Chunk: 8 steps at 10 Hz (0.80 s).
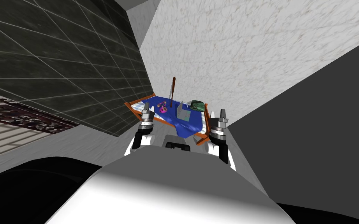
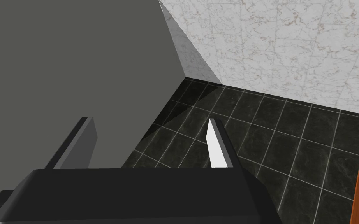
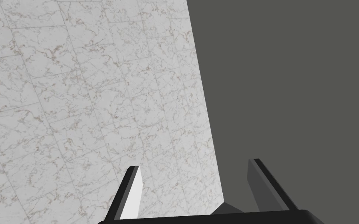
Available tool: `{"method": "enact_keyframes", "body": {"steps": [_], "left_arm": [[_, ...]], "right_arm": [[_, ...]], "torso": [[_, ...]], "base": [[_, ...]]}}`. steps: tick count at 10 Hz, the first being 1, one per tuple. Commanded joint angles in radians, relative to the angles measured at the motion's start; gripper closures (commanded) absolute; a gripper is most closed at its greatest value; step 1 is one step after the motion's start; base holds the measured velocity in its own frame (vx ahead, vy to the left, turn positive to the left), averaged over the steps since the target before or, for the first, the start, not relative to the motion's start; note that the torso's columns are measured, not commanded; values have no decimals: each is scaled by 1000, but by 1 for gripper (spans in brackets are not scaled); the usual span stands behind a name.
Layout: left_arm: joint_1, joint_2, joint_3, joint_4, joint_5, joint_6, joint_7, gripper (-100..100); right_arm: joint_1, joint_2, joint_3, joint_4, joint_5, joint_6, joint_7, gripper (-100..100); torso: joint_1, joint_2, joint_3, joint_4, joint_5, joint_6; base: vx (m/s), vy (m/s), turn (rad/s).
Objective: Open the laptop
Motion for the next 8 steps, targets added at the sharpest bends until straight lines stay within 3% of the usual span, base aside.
{"method": "enact_keyframes", "body": {"steps": [1,3,4,5,8], "left_arm": [[0,0,0,0,0,0,0,0],[0,0,0,0,0,0,0,0],[0,0,0,0,0,0,0,0],[0,0,0,0,0,0,0,0],[0,0,0,0,0,0,0,0]], "right_arm": [[0,0,0,0,0,0,0,0],[0,0,0,0,0,0,0,0],[-6,-32,-4,14,22,10,16,-100],[-10,-48,-7,23,36,16,26,-100],[-25,-104,-20,59,96,41,68,-100]], "torso": [[0,74,-147,74,0,0],[0,222,-443,221,0,0],[0,295,-590,295,0,0],[3,329,-659,328,1,0],[1,341,-685,341,0,0]], "base": [[0,0,0],[0,0,0],[8,49,-17],[22,96,-24],[32,113,-32]]}}
